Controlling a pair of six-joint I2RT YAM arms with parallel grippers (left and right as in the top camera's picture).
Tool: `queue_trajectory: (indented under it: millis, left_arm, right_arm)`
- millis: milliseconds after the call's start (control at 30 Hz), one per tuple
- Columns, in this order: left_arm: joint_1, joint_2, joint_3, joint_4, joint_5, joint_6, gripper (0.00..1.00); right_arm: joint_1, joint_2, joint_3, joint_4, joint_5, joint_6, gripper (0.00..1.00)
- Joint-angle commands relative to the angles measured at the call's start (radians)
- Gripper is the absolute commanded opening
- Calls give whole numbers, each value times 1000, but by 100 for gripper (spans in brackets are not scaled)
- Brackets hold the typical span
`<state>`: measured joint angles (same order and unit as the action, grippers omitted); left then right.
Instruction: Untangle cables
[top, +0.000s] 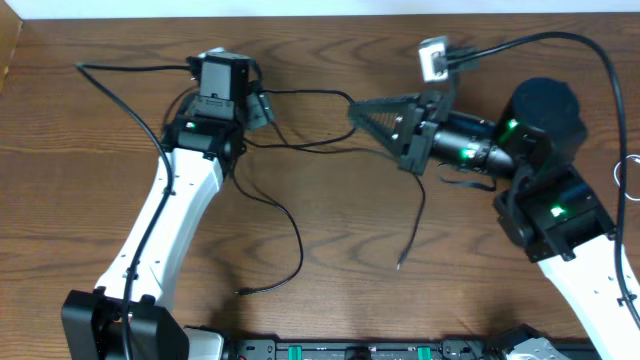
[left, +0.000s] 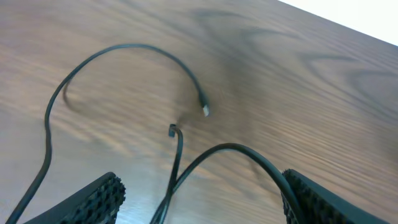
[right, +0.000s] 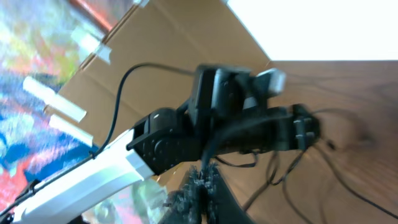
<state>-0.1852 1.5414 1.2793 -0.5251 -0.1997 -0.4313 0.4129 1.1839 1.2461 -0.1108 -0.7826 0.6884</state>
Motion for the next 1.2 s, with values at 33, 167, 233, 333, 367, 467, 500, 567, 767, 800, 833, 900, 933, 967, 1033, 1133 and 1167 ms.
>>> queue_trajectory:
  millis: [33,167,233,333,367,467,500,567,767,800,833,900,933,967,1033,1133,1167]
  left_arm:
    - [56,21,-2,-19,-100,-26,80]
    - [63,21,-2,-20,-96,-27,79]
    - [63,21,-2,-19,-5,-52,78]
    - [62,21,-2,-11,115,-69,57]
    - [62,21,-2,-8,137,-72,52]
    - [62,21,-2,2,166,-80,28]
    - [62,21,-2,4,166,-83,10]
    - [62,21,-2,20,162,-83,8]
    - [62,21,-2,106,114,-82,8]
    - [62,21,-2,117,79,-82,8]
    - [62,21,-2,124,57,-82,8]
    - [63,20,-2,133,53,-79,8]
    - [63,20,-2,138,53,-79,8]
    - [61,19,-2,144,53,-79,8]
    - [61,16,-2,158,58,-80,8]
    - [61,6,-2,188,93,-80,8]
    - [61,-2,-1,208,127,-80,8]
  right_arm:
    - [-100,-81,13,-3,-27,3,1]
    - [-193,-95,13,-14,-58,6,1]
    - [-227,-95,13,-50,-64,5,1]
    - [-232,-82,13,-127,-58,-37,1]
    - [-230,-75,13,-150,-58,-55,1]
    - [-229,-49,13,-213,-59,-100,1]
    - [-227,-42,13,-230,-59,-111,1]
    - [-217,-23,13,-275,-59,-146,1]
    - [-195,21,13,-324,-58,-197,1]
    - [-195,27,13,-329,-58,-197,1]
    - [-195,32,13,-335,-58,-198,1]
    - [-192,39,13,-343,-58,-211,1]
    - [-188,43,13,-347,-57,-221,1]
    - [-181,49,13,-354,-56,-237,1]
    - [-162,64,13,-362,-53,-258,1]
    - [-110,101,13,-361,-53,-304,1]
    - [-73,128,13,-359,-44,-334,1]
